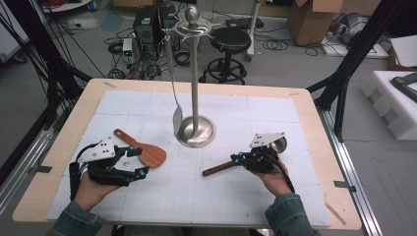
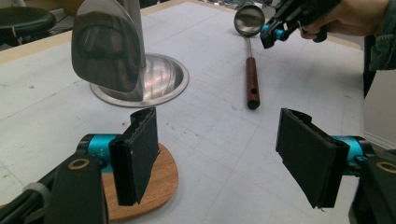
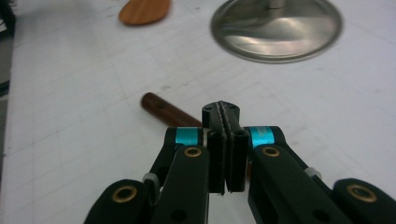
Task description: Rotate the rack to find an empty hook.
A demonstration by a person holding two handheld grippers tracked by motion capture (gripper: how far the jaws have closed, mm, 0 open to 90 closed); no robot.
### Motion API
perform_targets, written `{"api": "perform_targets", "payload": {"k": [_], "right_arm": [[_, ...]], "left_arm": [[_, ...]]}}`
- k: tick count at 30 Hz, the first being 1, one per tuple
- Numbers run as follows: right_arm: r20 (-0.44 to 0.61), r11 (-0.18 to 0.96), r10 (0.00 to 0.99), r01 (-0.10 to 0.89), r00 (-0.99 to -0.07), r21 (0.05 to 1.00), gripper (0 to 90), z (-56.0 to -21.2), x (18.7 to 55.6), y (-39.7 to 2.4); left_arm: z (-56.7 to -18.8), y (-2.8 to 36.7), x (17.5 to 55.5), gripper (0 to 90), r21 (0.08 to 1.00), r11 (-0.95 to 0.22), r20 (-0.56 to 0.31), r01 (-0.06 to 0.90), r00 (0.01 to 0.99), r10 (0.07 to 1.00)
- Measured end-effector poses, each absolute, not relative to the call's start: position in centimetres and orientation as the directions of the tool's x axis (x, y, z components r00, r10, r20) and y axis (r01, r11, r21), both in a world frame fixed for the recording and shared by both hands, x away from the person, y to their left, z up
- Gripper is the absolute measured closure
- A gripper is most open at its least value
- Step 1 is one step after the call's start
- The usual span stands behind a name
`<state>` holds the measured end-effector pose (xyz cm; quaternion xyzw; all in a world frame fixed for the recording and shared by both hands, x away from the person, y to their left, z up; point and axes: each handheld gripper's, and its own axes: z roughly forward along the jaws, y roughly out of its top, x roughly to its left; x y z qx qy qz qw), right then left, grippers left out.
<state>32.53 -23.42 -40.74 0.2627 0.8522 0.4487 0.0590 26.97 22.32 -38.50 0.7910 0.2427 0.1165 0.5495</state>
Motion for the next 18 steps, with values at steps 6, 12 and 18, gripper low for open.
{"api": "perform_targets", "payload": {"k": [6,12,18], "right_arm": [[0.13,0.448,0.567,0.436,-0.814,0.78,90.0,-40.9,33.9,-25.0],[0.135,0.469,0.591,0.475,-0.795,0.744,90.0,-41.9,34.8,-25.0],[0.123,0.489,0.616,0.5,-0.778,0.715,90.0,-42.6,35.5,-25.0]], "left_arm": [[-38.5,22.2,26.9,30.2,0.924,-0.283,-0.082,0.256,0.857,0.508],[-38.5,22.2,26.9,30.2,0.924,-0.281,-0.083,0.258,0.856,0.51],[-38.5,22.2,26.9,30.3,0.926,-0.28,-0.08,0.253,0.858,0.508]]}}
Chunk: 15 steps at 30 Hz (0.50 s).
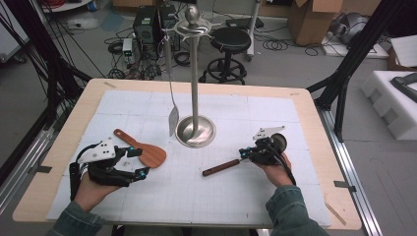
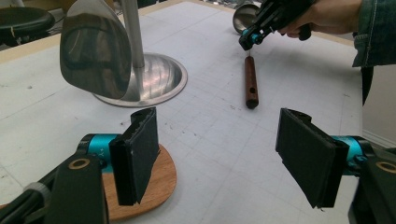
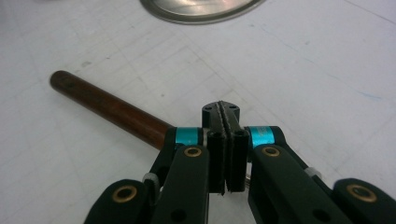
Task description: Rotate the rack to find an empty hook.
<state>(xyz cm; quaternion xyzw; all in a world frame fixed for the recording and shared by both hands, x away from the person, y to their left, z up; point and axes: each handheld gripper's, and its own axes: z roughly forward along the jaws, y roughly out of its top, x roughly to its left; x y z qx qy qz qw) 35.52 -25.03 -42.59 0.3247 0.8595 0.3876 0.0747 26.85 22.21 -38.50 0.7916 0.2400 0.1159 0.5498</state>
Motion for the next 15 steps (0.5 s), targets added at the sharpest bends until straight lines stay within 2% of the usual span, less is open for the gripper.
{"api": "perform_targets", "payload": {"k": [15], "right_arm": [[0.096,0.497,0.673,0.545,-0.733,0.675,90.0,-43.22,35.79,-25.63]], "left_arm": [[-38.48,22.19,26.79,30.3,0.926,-0.282,-0.081,0.251,0.861,0.502]]}}
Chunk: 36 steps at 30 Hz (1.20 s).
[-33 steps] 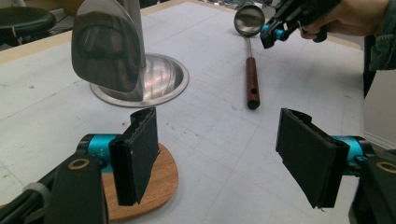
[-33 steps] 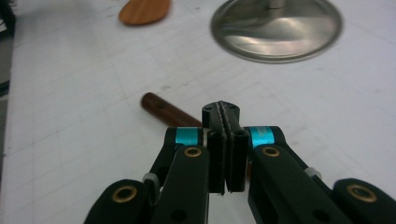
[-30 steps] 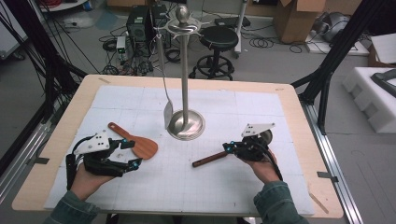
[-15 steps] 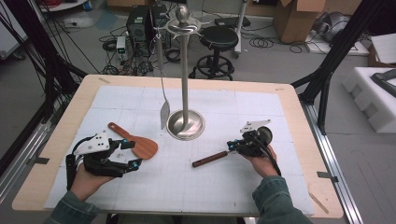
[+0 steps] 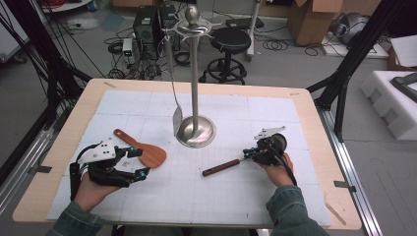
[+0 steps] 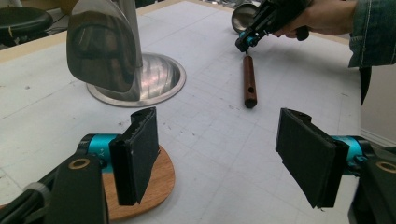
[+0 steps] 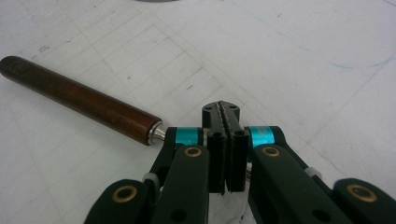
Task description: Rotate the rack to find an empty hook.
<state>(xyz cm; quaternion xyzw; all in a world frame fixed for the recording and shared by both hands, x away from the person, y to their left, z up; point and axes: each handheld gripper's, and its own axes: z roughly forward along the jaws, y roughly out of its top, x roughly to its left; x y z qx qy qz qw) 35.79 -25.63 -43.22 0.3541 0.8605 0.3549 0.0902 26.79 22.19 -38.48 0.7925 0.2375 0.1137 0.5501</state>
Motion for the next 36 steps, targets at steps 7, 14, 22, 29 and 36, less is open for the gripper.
{"api": "perform_targets", "payload": {"k": [7,14,22,29,36], "right_arm": [[0.091,0.501,0.673,0.543,-0.734,0.674,90.0,-43.2,35.7,-25.7],[0.088,0.501,0.673,0.541,-0.734,0.676,90.0,-43.1,35.5,-25.7],[0.091,0.497,0.678,0.547,-0.729,0.674,90.0,-43.2,35.5,-25.7],[0.085,0.495,0.653,0.509,-0.753,0.704,90.0,-42.4,34.9,-25.6],[0.104,0.54,0.546,0.444,-0.831,0.715,89.9,-41.9,33.5,-24.4]], "left_arm": [[-38.5,22.2,26.8,30.3,0.926,-0.283,-0.08,0.251,0.862,0.501],[-38.5,22.1,26.8,30.3,0.926,-0.285,-0.077,0.249,0.862,0.501],[-38.5,22.1,26.8,30.4,0.926,-0.283,-0.079,0.249,0.862,0.5],[-38.5,22.1,26.8,30.4,0.926,-0.283,-0.08,0.249,0.863,0.499],[-38.4,22.1,26.8,30.5,0.926,-0.284,-0.076,0.247,0.863,0.5]]}}
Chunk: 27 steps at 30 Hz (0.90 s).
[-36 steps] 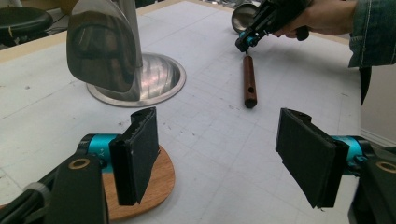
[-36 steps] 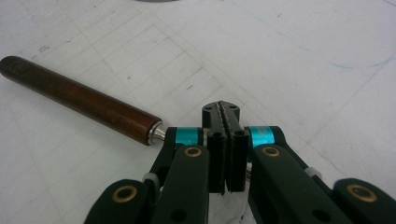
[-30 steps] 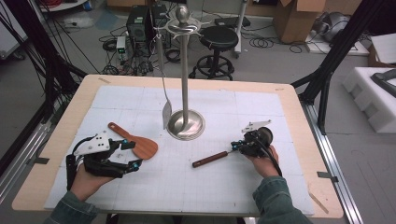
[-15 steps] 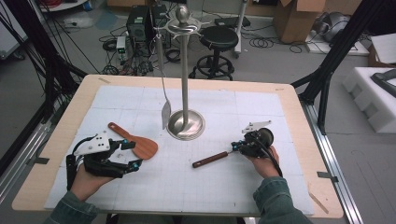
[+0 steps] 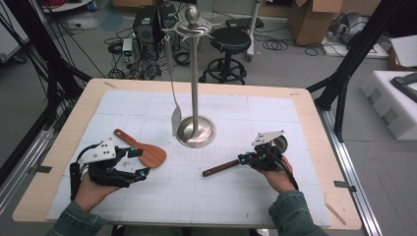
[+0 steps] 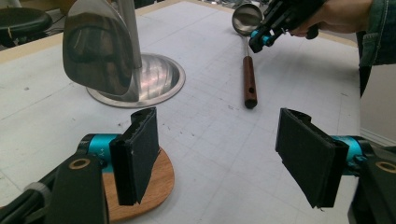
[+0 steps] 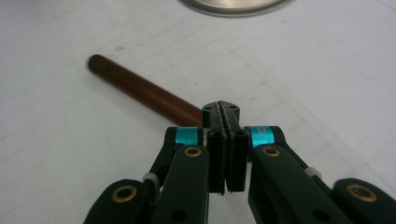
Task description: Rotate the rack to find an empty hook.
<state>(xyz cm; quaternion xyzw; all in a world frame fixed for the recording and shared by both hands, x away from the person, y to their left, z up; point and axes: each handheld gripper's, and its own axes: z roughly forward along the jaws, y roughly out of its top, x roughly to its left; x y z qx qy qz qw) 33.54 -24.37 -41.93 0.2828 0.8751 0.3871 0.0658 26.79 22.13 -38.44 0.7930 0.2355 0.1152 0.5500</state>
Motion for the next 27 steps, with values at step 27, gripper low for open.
{"api": "perform_targets", "payload": {"k": [27], "right_arm": [[0.107,0.626,0.393,0.351,-0.913,0.697,89.9,-43.7,32.5,-18.3]], "left_arm": [[-38.4,22.1,26.9,30.5,0.926,-0.286,-0.078,0.247,0.865,0.496]]}}
